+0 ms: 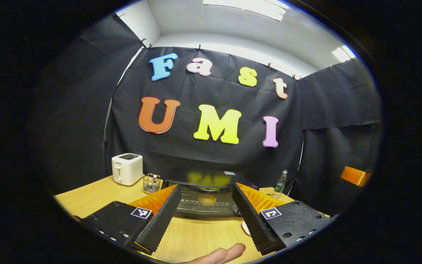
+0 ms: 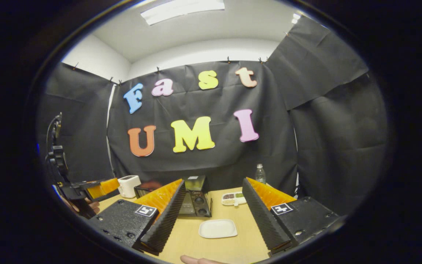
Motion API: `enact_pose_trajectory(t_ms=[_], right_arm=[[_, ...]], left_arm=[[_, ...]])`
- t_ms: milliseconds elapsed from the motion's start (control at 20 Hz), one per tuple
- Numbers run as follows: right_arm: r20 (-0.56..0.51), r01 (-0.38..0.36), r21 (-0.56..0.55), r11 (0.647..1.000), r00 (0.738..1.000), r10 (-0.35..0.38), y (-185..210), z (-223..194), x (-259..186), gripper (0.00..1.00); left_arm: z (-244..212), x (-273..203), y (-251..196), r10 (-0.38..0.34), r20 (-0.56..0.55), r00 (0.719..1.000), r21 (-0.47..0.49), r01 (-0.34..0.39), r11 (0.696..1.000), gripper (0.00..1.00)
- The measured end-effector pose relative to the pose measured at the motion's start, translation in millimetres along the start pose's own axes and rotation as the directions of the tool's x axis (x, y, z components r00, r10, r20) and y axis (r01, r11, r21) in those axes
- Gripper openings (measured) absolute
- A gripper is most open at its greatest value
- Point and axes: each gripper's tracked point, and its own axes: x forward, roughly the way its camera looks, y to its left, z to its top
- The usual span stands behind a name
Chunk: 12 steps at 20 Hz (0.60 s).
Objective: Open the electric oven with the left hand, put the food in, and close the electric oven.
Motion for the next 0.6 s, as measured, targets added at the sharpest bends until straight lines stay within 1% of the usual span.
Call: enact_pose_trajectory(t_ms=[50, 100, 150, 350, 500, 600], right_arm=[[0.010, 0.004, -0.006, 1.000, 1.000, -0.004, -1, 5, -7, 0.93], [0.016, 0.009, -0.009, 1.000, 1.000, -0.009, -2, 7, -12, 0.93], [0.022, 0.010, -0.014, 1.000, 1.000, -0.009, -3, 12, -18, 0.93], [0.058, 0.014, -0.056, 0.998, 0.998, -0.011, -7, 28, -35, 0.93], [0.058, 0.022, -0.087, 0.996, 0.998, -0.017, -13, 28, -42, 0.93], [0.058, 0.023, -0.085, 0.996, 0.998, -0.018, -16, 26, -45, 0.93]], left_arm=[[5, -10, -2, 0.000, 0.000, 1.000, 0.010, 0.000, 1.000, 0.93], [11, -18, -4, 0.008, 0.003, 1.000, 0.021, -0.008, 1.000, 0.82], [18, -30, -6, 0.015, 0.011, 1.000, 0.034, -0.015, 0.999, 0.94], [32, -61, -23, 0.009, 0.020, 1.000, 0.116, -0.011, 0.993, 0.93], [28, -78, -31, 0.017, 0.005, 1.000, 0.171, -0.017, 0.985, 0.93], [23, -84, -39, 0.006, -0.004, 1.000, 0.191, -0.005, 0.982, 0.94]])
